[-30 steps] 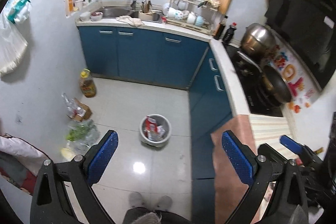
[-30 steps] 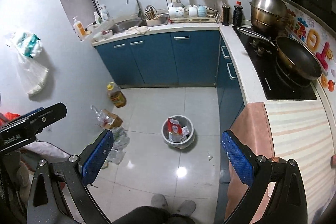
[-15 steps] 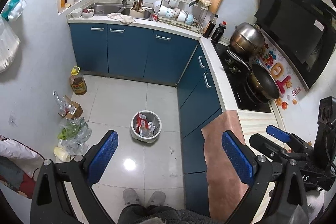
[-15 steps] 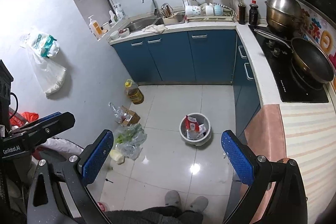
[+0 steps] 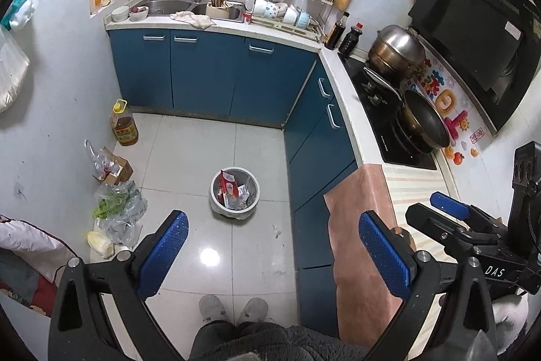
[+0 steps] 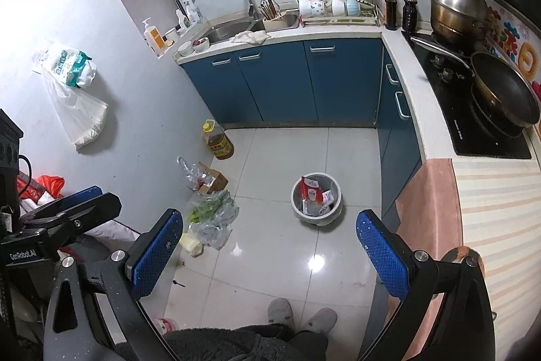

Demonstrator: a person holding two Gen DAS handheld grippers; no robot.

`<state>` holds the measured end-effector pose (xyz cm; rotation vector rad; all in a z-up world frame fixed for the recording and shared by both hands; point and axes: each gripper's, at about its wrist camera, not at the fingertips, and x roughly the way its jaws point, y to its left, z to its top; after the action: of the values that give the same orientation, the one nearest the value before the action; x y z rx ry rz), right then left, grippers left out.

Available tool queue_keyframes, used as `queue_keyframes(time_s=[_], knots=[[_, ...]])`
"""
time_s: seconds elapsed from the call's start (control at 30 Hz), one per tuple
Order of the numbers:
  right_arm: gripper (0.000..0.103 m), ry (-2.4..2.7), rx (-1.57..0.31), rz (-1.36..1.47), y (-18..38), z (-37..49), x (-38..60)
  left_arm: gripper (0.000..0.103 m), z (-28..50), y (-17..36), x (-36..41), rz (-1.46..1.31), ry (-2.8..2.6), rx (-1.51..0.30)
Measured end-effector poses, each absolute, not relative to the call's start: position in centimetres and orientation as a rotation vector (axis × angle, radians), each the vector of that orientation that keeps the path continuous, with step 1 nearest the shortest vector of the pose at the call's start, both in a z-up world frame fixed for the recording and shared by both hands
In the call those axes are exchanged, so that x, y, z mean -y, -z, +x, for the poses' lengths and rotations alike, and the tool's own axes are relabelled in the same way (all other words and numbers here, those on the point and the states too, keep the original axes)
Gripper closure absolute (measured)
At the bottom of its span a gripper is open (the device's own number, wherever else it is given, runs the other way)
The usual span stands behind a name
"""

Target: Collect trash

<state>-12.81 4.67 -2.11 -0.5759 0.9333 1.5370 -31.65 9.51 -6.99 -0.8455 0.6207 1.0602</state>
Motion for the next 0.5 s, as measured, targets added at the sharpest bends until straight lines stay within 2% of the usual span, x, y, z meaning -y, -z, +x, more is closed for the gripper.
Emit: queue_keyframes(time_s=[0.5], knots=[[0.000, -1.514, -0.948, -0.565, 2.4, -11.8, -3.4, 0.000, -31.0, 7.3, -8.9, -0.856, -1.026, -0.637]])
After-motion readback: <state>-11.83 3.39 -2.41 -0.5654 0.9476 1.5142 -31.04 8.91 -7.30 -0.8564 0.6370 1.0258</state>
